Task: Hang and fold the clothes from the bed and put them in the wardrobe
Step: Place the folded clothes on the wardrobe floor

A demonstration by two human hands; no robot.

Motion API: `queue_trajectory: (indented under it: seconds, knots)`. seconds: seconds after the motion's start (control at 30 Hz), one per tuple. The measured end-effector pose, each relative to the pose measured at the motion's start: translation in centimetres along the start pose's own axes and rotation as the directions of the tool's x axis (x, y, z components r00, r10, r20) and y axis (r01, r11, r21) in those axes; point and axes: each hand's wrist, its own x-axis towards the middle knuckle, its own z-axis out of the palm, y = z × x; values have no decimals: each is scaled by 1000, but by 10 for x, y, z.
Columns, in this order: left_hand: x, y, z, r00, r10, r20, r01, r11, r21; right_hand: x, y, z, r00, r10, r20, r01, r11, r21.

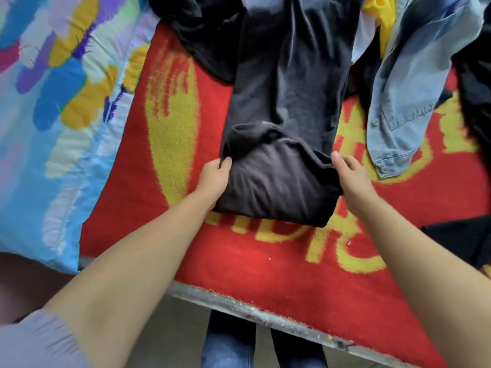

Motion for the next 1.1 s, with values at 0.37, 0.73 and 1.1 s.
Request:
queue_trajectory:
  seconds: [0.37, 0.73, 1.1]
  knots:
    - [-3, -31, 8, 978, 75, -193, -34, 978, 207, 4, 28, 17, 988, 44, -150, -98, 922, -374]
    - [-38, -45, 1, 571, 498, 652, -776, 70, 627, -66, 53, 25, 790, -301, 535, 582, 91, -808]
    - [-74, -8, 0, 631, -162, 759, -738, 175, 651, -67, 8, 11, 726, 239, 644, 653, 55, -756]
